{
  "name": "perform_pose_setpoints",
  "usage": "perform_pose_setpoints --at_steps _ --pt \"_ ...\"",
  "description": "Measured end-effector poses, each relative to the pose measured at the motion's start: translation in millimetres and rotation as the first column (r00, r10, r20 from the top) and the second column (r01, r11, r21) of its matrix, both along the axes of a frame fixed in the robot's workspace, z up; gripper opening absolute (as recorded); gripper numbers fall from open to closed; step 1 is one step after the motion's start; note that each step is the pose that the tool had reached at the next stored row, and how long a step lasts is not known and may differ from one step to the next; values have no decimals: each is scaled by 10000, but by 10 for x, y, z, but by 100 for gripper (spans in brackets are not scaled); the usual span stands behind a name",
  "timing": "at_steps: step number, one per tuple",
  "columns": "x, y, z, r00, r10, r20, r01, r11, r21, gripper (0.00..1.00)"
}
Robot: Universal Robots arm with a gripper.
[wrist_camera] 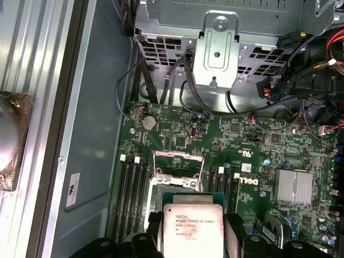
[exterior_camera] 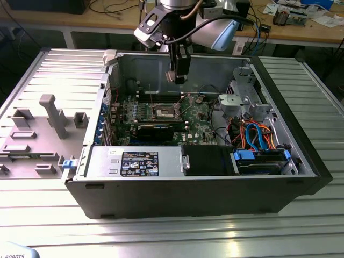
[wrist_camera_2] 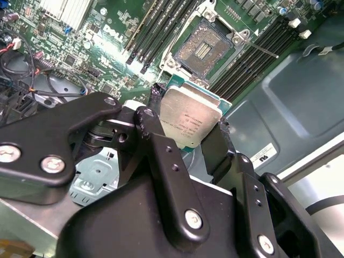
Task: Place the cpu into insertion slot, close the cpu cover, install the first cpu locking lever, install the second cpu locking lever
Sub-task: 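Place the cpu into insertion slot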
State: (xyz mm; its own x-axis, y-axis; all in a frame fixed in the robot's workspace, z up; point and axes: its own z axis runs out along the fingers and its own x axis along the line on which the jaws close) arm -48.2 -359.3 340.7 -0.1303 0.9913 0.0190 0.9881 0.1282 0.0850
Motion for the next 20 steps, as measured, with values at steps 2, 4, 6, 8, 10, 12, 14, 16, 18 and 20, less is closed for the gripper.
perform_pose_setpoints --at_steps 2,4,6,8,10,12,14,16,18,20 --pt "0 0 -4 10000 1 0 -1 10000 -1 54" --pt "0 0 -10 10000 1 -1 -1 10000 -2 54" --pt "0 0 -15 10000 0 0 0 10000 -2 54" --pt "-3 0 -16 10000 0 0 0 10000 0 54" --pt "-4 0 -17 10000 -3 0 3 10000 0 54" --pt "-6 0 -21 10000 -23 0 23 10000 2 54" --pt "-5 0 -27 10000 -38 1 38 10000 0 54" --pt "-5 0 -36 10000 -54 1 54 10000 1 54" --pt "-5 0 -42 10000 -62 0 62 10000 0 54" --pt "-6 0 -49 10000 -72 0 72 10000 0 54"
